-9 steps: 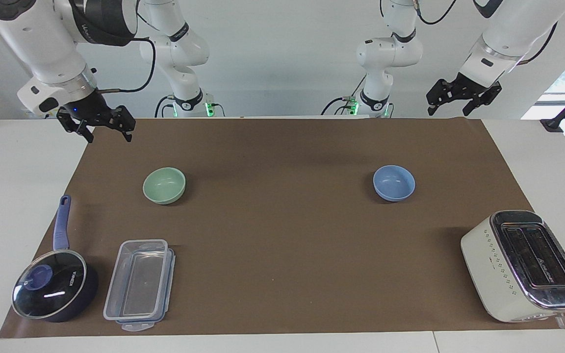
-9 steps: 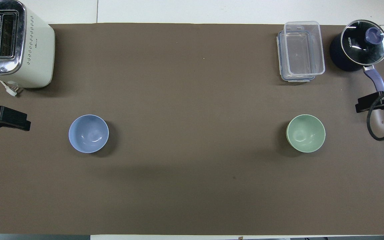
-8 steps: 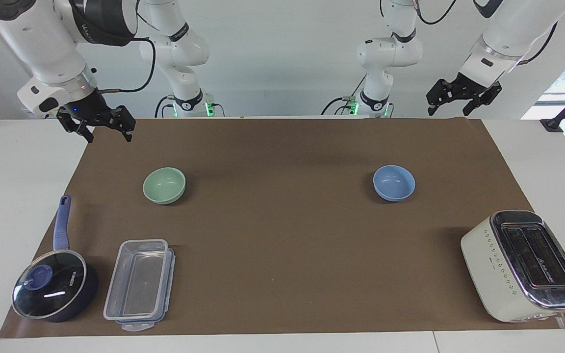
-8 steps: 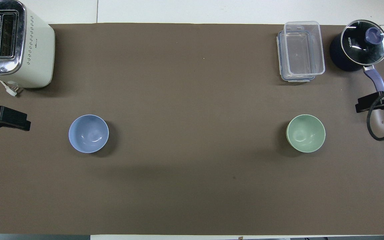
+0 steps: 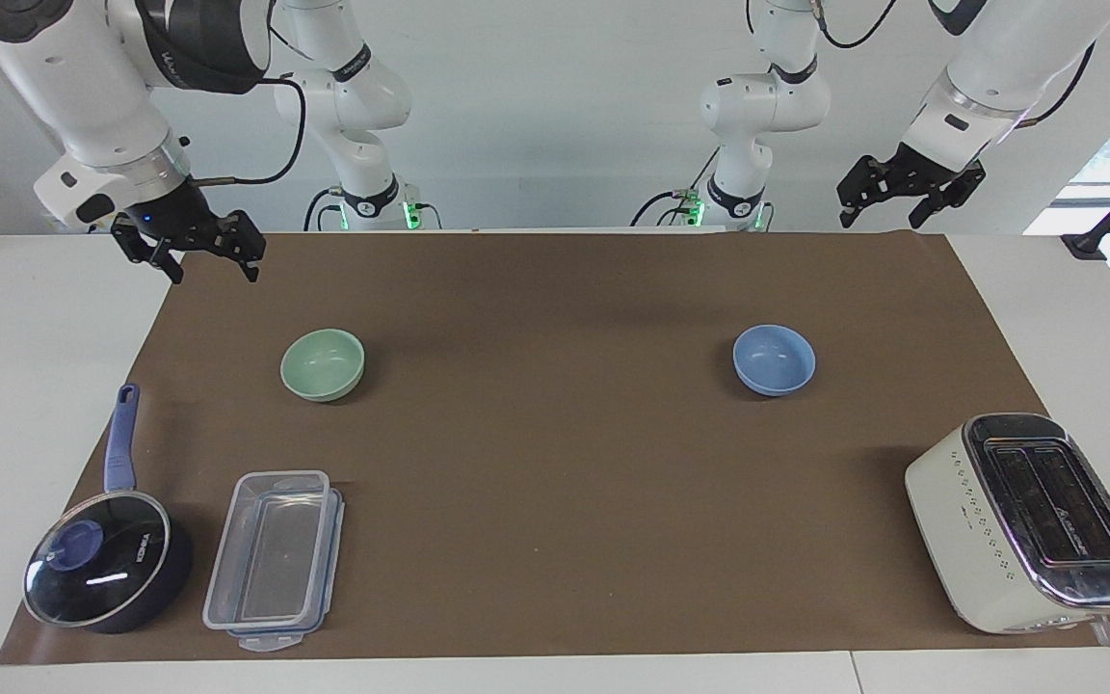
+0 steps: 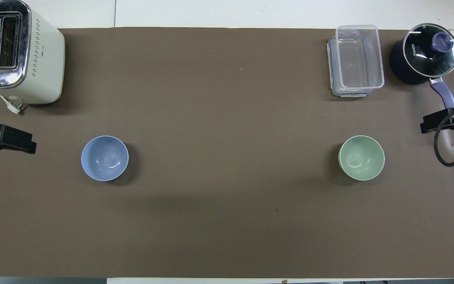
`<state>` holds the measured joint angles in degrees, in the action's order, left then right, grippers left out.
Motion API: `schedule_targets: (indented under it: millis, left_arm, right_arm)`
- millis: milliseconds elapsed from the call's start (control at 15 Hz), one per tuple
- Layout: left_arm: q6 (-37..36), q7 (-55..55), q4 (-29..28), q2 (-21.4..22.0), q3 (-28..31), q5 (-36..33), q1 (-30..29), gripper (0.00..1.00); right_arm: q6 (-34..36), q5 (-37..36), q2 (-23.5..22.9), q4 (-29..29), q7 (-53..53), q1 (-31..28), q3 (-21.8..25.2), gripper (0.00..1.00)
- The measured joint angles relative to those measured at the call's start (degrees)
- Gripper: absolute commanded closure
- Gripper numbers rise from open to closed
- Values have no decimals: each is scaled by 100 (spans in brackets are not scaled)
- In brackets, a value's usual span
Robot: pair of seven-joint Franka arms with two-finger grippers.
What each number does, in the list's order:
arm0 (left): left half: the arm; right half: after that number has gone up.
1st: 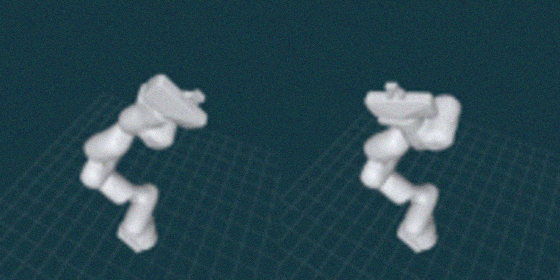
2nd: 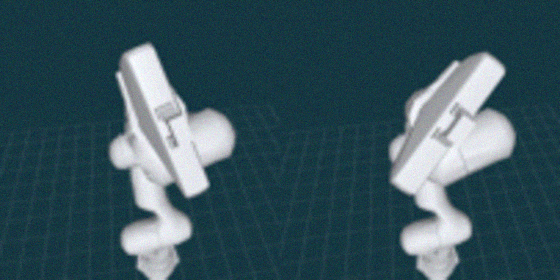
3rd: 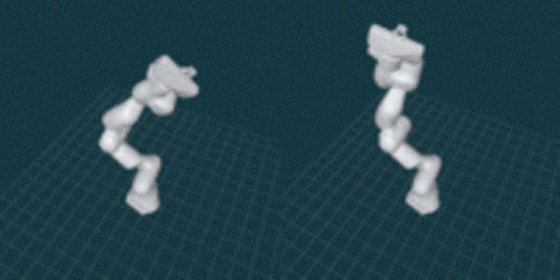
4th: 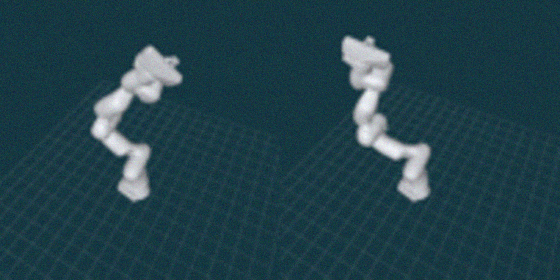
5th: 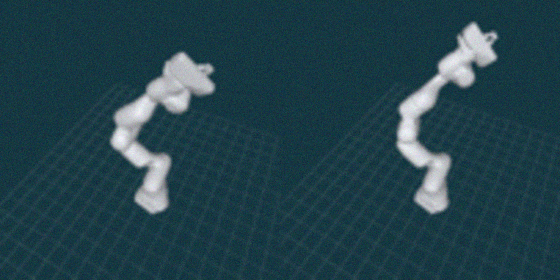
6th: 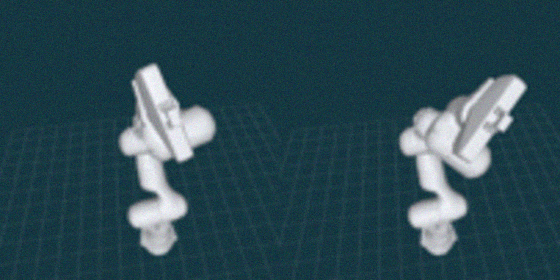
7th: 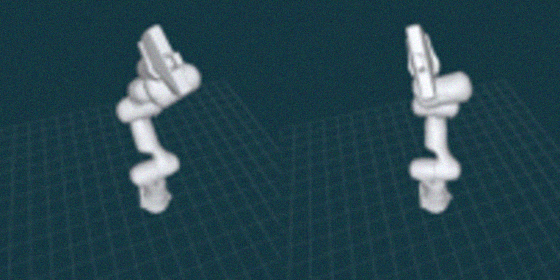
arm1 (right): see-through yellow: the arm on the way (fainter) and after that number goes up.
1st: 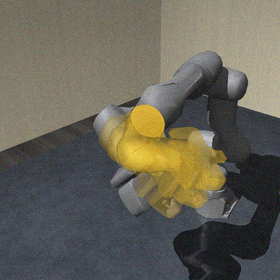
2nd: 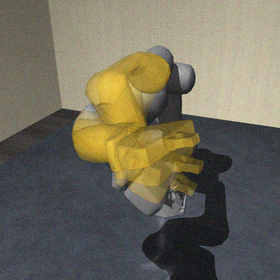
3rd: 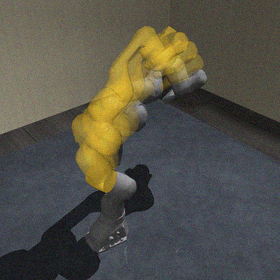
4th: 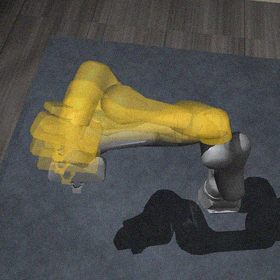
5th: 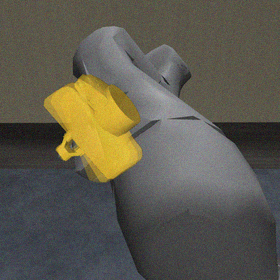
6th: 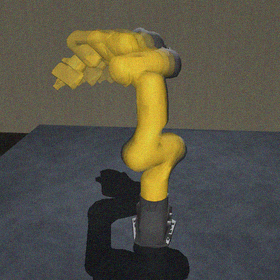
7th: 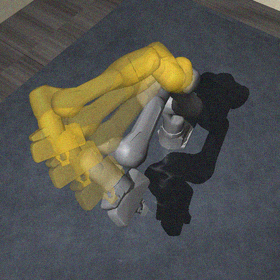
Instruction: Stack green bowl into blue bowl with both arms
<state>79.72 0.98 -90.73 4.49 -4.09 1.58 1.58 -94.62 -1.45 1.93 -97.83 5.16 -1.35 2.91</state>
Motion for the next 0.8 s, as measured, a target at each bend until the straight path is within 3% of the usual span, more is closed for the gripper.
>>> schedule_targets:
  millis: [267,400,800]
  left_arm:
    - [290,0,-156,6,17,0,-2,0]
    - [624,0,-497,23,44,0,-17,0]
    - [2884,-340,-2518,-51,101,-1,-198,0]
  right_arm:
    - [-898,114,193,-921,0,25,-14,0]
    - [-1355,305,208,-1406,19,24,-19,0]
    - [-3244,669,-316,-2761,708,-103,-10,0]
